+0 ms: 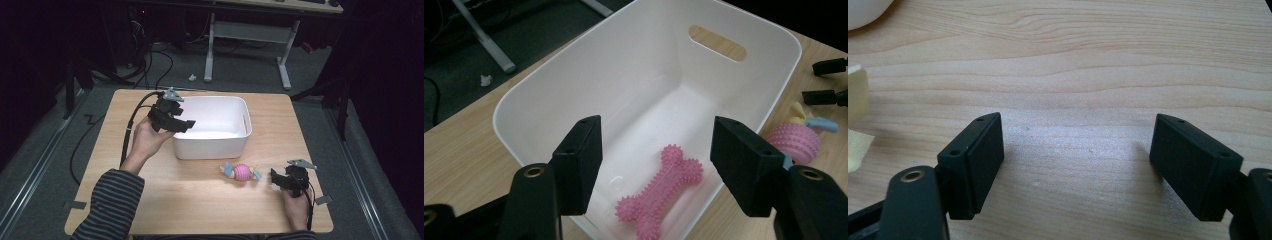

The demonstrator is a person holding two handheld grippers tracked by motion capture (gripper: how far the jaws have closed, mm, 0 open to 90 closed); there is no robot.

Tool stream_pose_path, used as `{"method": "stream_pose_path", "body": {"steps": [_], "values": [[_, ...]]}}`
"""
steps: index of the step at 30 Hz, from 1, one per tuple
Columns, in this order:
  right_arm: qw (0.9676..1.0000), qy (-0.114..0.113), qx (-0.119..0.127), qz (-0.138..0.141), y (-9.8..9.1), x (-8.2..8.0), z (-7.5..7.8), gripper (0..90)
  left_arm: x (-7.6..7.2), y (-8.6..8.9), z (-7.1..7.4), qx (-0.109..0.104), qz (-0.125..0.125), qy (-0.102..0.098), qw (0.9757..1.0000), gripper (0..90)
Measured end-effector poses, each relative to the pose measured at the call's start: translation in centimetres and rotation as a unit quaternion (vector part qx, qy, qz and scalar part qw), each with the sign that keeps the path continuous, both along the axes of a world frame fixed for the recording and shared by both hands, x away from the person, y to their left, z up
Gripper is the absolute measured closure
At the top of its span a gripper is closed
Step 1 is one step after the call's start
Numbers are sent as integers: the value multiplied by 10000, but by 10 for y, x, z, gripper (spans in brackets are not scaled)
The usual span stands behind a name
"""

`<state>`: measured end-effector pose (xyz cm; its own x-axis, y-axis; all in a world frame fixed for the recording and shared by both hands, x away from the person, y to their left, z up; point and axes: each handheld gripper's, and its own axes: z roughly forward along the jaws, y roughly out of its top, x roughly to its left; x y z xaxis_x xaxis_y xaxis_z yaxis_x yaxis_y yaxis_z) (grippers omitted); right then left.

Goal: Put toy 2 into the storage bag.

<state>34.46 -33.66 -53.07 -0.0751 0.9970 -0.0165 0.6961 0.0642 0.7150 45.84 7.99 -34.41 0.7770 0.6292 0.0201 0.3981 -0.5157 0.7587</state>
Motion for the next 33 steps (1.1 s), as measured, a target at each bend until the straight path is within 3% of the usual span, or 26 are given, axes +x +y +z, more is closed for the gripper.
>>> {"method": "stream_pose_path", "body": {"steps": [11, 15, 19, 33], "values": [[10000, -1, 1, -1, 0, 0, 0, 218, -15, 31, -2, -200, 293, -54, 9994, 372], [10000, 3, 9, -6, 0, 0, 0, 218, -23, 42, -2, -134, 464, -221, 9986, 366], [10000, 4, 7, -6, 0, 0, 0, 218, -30, 51, -2, -193, 543, -267, 9980, 363], [10000, 2, 7, -6, 0, 0, 0, 218, -51, 87, -7, -467, 825, -299, 9950, 355]]}}
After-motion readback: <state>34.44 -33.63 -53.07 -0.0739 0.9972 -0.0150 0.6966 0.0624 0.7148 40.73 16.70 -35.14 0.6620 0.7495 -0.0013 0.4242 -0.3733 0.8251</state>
